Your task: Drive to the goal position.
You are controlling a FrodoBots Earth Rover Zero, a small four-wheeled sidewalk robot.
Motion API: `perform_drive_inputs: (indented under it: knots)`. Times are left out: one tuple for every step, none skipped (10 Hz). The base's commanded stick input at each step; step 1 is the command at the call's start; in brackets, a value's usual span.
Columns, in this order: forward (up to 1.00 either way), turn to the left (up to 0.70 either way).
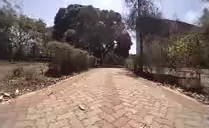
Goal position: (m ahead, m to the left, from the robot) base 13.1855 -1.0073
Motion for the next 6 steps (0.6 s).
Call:
perform_drive_inputs:
  knots:
    - [0.85, 0.00]
    - [0.85, 0.00]
    - [0.85, 0.00]
    - [0.85, 0.00]
    - [0.85, 0.00]
    - [0.85, 0.00]
